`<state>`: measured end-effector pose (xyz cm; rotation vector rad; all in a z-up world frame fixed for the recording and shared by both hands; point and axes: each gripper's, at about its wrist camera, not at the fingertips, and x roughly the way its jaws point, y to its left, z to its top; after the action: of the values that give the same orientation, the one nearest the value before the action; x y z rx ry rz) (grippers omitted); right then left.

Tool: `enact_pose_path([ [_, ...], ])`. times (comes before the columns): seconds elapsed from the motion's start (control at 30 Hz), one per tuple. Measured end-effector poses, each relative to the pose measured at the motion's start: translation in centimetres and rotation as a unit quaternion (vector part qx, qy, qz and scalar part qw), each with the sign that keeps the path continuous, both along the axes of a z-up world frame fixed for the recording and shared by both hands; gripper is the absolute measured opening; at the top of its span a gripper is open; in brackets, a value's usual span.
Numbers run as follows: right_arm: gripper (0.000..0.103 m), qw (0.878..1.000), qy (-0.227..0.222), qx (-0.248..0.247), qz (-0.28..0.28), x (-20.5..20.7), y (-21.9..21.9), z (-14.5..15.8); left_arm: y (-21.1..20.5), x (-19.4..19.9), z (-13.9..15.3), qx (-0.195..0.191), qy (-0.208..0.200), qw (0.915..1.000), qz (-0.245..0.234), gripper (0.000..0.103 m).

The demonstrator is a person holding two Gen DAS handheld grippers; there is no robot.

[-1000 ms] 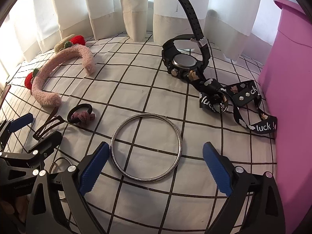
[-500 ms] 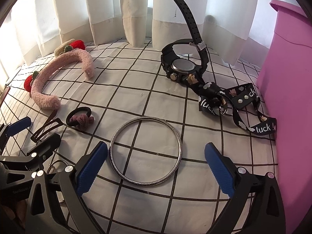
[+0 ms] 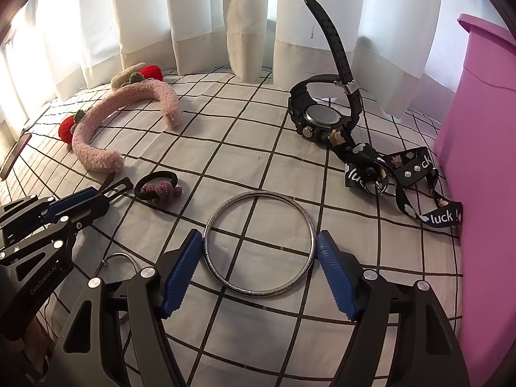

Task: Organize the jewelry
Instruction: 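Grasp the black snap hair clip with the left tool while the right tool grasps the large silver ring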

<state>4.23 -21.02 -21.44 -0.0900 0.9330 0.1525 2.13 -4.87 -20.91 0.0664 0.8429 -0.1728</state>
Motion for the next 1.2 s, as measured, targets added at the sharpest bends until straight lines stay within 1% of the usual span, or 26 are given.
enact_pose_path([
  [0.17,0.070,1.000,-0.003,0.000,-0.005,-0.5,0.1,0.1,0.6,-0.4,0.2,-0.007,0.002,1.0000,0.004,0.012],
  [0.33,0.070,1.000,-0.007,0.005,-0.009,-1.0,0.1,1.0,1.2,-0.6,0.9,-0.025,0.005,0.9997,0.001,0.012],
  [0.57,0.070,1.000,-0.003,0.009,-0.020,-1.9,0.4,2.3,0.0,-2.1,2.2,-0.030,0.007,0.9987,-0.040,0.012],
  [0.7,0.070,1.000,0.003,0.012,-0.027,-2.6,0.7,3.2,-0.1,-2.2,3.5,-0.036,0.013,0.9976,-0.059,0.012],
  [0.8,0.070,0.999,0.002,0.014,-0.034,-2.9,1.1,4.5,0.3,-1.9,5.0,-0.036,0.013,0.9969,-0.068,0.012],
  [0.93,0.070,0.999,-0.005,0.020,-0.047,-3.2,1.3,6.7,1.1,-1.3,7.5,-0.033,0.002,0.9964,-0.079,0.012],
  [1.03,0.070,0.998,-0.017,0.022,-0.059,-3.5,1.4,8.9,1.8,-0.8,9.5,-0.030,-0.008,0.9957,-0.087,0.012],
  [1.2,0.070,0.996,-0.046,0.017,-0.076,-4.0,1.9,13.0,2.2,-0.1,12.8,-0.037,-0.028,0.9930,-0.108,0.012],
])
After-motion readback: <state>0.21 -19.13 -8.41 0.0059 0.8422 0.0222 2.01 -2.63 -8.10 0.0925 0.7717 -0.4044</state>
